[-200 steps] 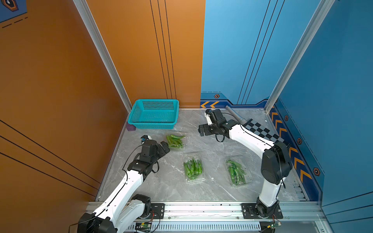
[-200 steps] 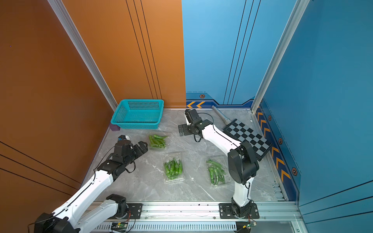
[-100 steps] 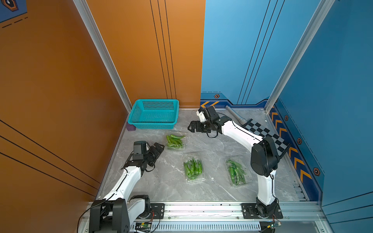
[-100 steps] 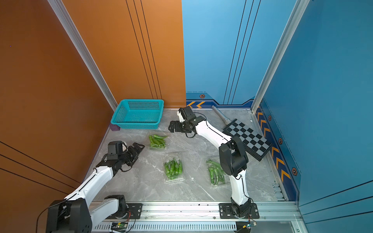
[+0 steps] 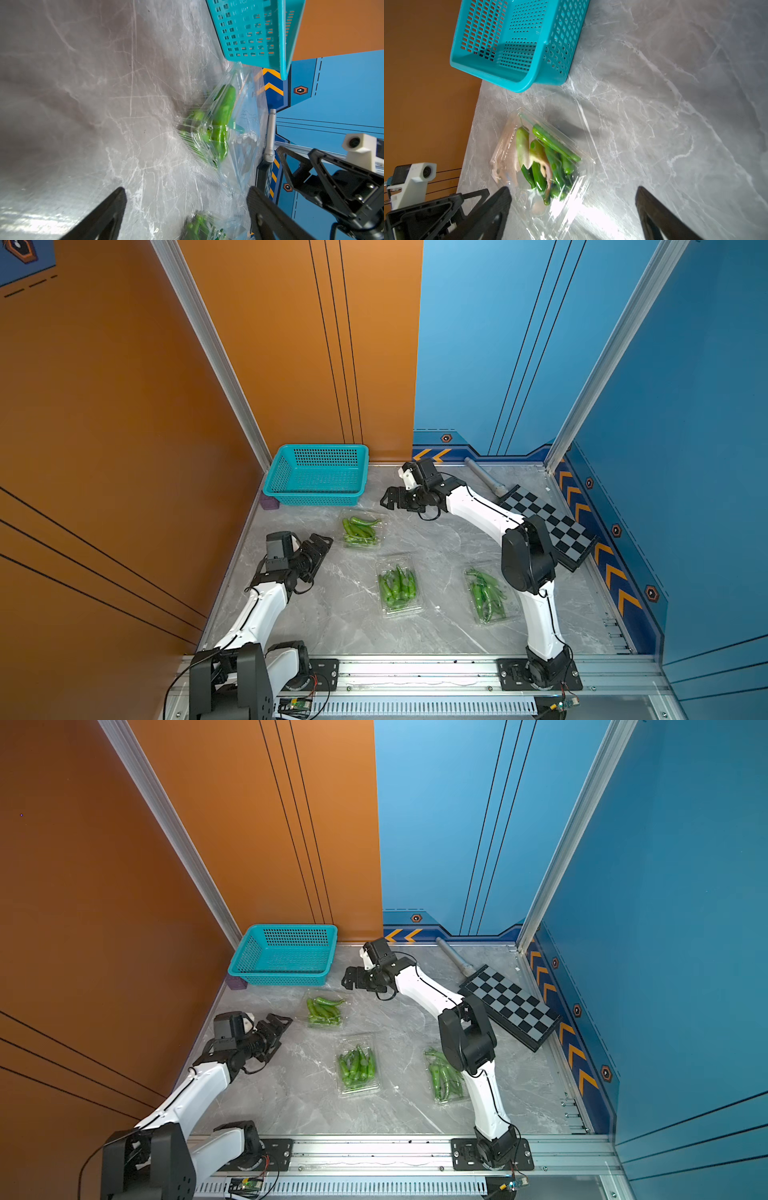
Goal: Take small green peppers out of containers
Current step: Move the basket to the center of the board.
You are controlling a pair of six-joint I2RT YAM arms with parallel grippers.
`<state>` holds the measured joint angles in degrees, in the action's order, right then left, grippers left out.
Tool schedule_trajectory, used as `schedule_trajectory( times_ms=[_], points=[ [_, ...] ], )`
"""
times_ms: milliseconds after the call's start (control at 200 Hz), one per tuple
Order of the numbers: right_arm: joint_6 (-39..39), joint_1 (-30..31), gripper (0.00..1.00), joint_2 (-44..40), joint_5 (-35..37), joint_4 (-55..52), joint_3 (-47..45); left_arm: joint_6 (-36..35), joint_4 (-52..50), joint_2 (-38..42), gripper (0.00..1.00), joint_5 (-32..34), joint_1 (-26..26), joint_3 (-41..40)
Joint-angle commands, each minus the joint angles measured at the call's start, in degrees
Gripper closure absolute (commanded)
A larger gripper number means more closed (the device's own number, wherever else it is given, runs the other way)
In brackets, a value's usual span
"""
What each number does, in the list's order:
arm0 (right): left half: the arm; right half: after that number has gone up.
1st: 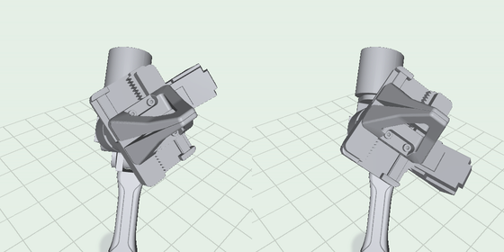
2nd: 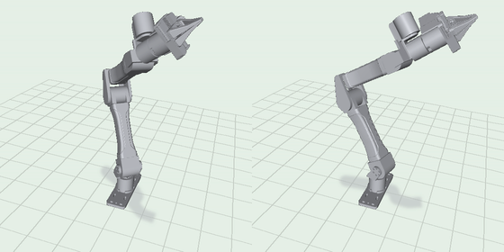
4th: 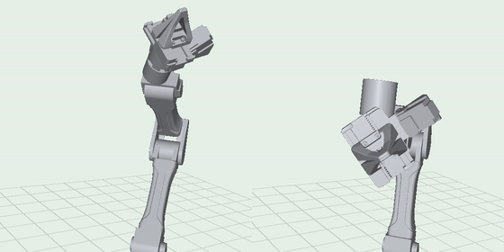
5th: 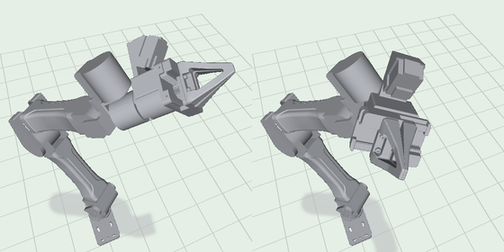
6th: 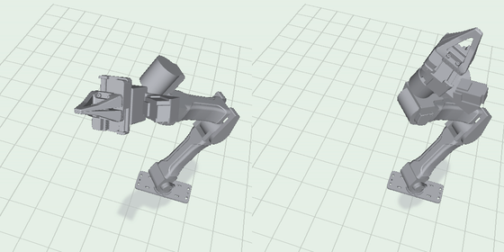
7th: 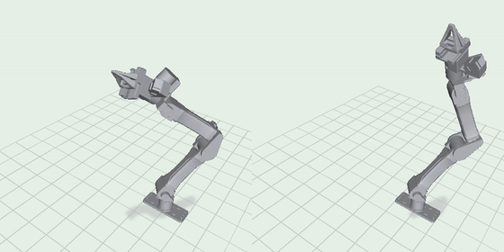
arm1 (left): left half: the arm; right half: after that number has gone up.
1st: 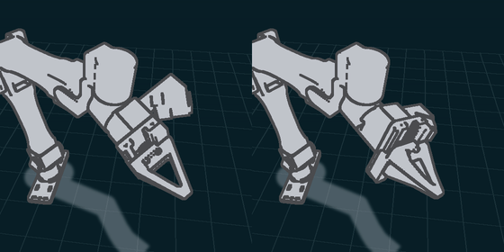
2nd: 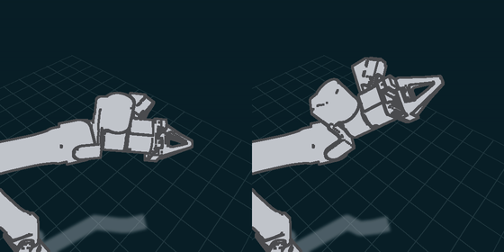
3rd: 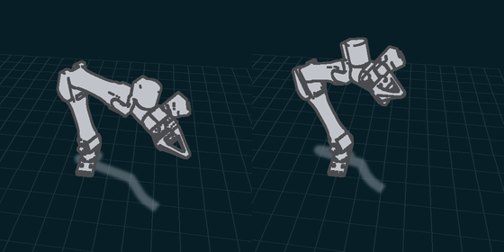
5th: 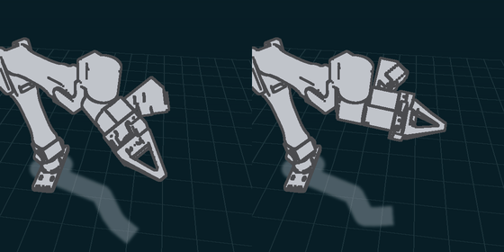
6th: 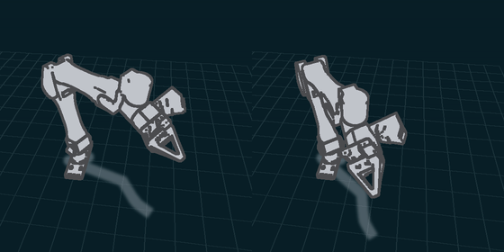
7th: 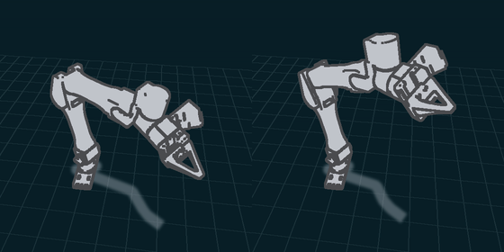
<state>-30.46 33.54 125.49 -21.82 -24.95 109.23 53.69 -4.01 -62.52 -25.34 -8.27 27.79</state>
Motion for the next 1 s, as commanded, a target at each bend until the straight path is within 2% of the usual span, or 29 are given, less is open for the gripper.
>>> schedule_trajectory(
  times_ms=[0, 120, 250, 485, 711, 876, 991],
  points=[
    [-1.0, 0.2, 0.08, 5.7, -1.5, 0.5, 7.5, -1.6, -0.2, 0.5, 0.07, -2.2, -0.6, -0.4],
    [-3.1, 0.7, 0.12, 12.3, -1.0, 0.5, 17.3, -2.2, -1.0, 1.2, 0.07, -2.5, -0.7, -0.5],
    [-7.0, 0.5, 0.25, 19.3, 0.3, 1.2, 26.5, -3.8, -3.0, 2.1, 0.07, -2.5, -1.1, -0.1],
    [-12.3, 0.6, 0.29, 22.5, -1.1, 12.0, 27.1, -5.4, -4.1, 2.7, 0.07, -3.6, -1.5, -0.3],
    [-15.2, 1.6, 0.3, 23.8, -0.8, 16.9, 28.2, -5.8, -4.1, 3.4, 0.07, -3.9, -1.5, -0.2],
    [-14.9, 2.2, 0.32, 25.5, 1.7, 16.7, 28.7, -6.3, -4.2, 3.5, 0.07, -4.2, -1.6, -0.1],
    [-11.7, 3.3, 0.33, 26.2, 5.4, 16.5, 29.1, -6.8, -4.3, 4.0, 0.06, -4.6, -1.6, -0.3]
  ],
)
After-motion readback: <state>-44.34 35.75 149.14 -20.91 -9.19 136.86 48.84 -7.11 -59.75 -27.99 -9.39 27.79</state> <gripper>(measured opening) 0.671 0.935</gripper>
